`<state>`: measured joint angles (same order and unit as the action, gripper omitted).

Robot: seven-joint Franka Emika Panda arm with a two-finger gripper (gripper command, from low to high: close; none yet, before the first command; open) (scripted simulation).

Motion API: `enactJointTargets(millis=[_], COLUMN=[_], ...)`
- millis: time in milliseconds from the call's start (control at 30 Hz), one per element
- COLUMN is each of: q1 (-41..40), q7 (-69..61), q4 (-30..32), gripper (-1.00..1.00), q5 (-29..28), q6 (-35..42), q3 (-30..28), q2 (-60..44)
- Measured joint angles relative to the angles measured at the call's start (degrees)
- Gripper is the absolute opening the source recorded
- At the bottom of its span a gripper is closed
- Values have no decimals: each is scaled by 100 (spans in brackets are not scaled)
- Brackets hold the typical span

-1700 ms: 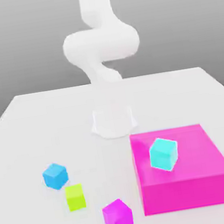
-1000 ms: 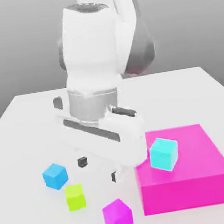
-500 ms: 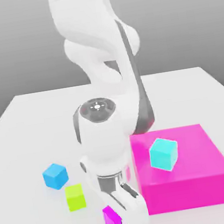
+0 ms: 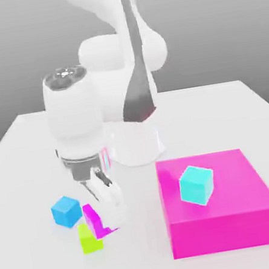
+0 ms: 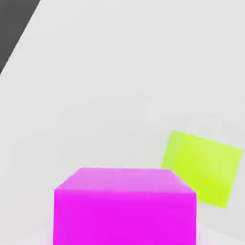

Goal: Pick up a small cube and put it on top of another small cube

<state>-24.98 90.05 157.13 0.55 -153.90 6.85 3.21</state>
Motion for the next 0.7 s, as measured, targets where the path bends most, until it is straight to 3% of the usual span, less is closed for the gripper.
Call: enactJointTargets(millis=[100,267,300,533,700], q1=[-110,-119,-106,-104,-70], q7=[-209,-51,-37,-34,-200], q4=[202,187,183,183,222], gripper=[-100,-100,100,100,100], q5=[8,-251,-277,-279,-42], q6=[-147,-1016,-1134,-1124,-313], q3=[-126,-191,-206,-207,-185], q2=[69,-818,-943,-937,-80])
